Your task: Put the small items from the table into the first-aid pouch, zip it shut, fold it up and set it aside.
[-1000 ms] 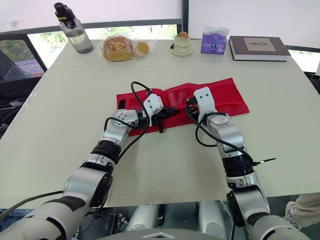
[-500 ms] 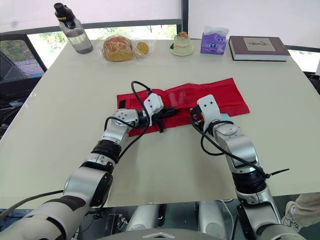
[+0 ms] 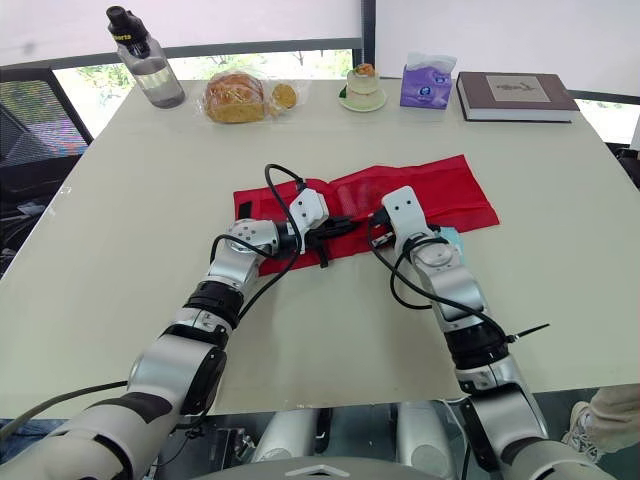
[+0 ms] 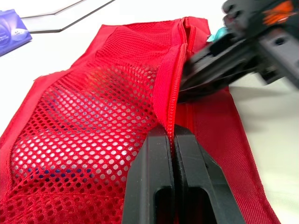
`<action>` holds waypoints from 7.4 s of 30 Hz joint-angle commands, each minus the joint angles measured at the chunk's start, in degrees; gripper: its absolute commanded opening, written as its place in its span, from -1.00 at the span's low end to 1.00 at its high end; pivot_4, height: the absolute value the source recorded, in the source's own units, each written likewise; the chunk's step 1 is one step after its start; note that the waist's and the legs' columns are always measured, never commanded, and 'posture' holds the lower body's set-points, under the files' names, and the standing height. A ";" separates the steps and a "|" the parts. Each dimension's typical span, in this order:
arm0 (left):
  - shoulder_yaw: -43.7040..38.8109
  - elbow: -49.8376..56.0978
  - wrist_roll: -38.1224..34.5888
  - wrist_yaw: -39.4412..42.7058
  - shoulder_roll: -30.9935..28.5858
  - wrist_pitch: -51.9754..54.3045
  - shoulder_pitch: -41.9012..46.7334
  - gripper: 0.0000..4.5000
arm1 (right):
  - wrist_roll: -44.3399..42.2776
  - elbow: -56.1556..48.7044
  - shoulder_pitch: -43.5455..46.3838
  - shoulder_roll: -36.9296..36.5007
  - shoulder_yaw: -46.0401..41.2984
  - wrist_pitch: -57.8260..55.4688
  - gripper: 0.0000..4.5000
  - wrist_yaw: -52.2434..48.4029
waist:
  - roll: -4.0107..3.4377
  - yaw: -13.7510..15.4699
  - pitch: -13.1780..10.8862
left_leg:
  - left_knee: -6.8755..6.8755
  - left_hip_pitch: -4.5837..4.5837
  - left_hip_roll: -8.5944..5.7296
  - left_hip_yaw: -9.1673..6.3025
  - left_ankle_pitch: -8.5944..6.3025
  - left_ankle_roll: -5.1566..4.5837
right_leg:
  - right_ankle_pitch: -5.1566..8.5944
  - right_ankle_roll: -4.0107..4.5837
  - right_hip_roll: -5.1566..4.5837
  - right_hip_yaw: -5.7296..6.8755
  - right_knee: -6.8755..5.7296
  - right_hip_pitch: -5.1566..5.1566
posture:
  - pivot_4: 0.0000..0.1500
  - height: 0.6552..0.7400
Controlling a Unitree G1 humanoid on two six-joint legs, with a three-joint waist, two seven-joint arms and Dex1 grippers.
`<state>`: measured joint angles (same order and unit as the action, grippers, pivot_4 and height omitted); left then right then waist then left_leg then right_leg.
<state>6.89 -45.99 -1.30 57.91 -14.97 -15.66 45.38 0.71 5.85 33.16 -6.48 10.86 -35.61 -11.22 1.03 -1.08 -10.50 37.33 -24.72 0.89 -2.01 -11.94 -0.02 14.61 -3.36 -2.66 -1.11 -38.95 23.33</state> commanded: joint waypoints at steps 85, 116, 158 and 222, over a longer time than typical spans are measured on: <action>6.98 6.32 4.99 -1.17 -8.99 1.95 4.39 0.99 | -41.73 -46.77 -41.34 -34.79 -30.39 6.20 1.00 -27.27 | 0.04 0.49 0.01 | 0.14 0.07 0.35 0.10 -0.01 0.01 | -0.02 0.04 0.50 -0.40 0.09 -0.12 | 1.00 1.00; 8.93 -3.76 9.46 -1.63 -5.36 -8.35 7.45 0.77 | -38.49 -46.75 -42.47 -33.76 -29.78 8.27 1.00 -26.32 | 0.05 0.40 0.02 | 0.12 0.07 0.34 0.08 -0.01 0.01 | -0.02 0.05 0.58 -0.49 0.08 -0.11 | 1.00 1.00; 6.90 8.80 5.76 -2.53 -2.08 -2.47 5.05 -0.93 | -13.34 7.39 -6.94 -38.13 -3.10 30.32 1.00 -58.83 | 0.01 0.43 0.00 | 0.16 0.05 0.33 0.08 -0.01 0.01 | -0.04 0.08 0.62 -0.52 0.08 -0.11 | 1.00 1.00; 7.98 11.61 3.82 -4.76 7.01 3.37 2.89 -1.00 | -13.83 -28.28 -9.65 -9.96 -10.61 -24.40 0.05 -5.17 | -0.03 0.35 0.03 | 0.14 0.01 0.33 0.03 0.00 0.01 | -0.05 0.09 0.61 -0.49 0.05 -0.07 | 1.00 1.00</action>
<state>16.14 -36.46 4.19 53.92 -8.42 -12.44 47.75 -11.87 -18.56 23.87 -15.61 1.31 -61.16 -15.14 1.00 -0.73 -10.48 37.47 -24.71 1.22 -1.98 -11.95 -0.01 14.57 -3.28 -2.05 -1.61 -38.90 23.25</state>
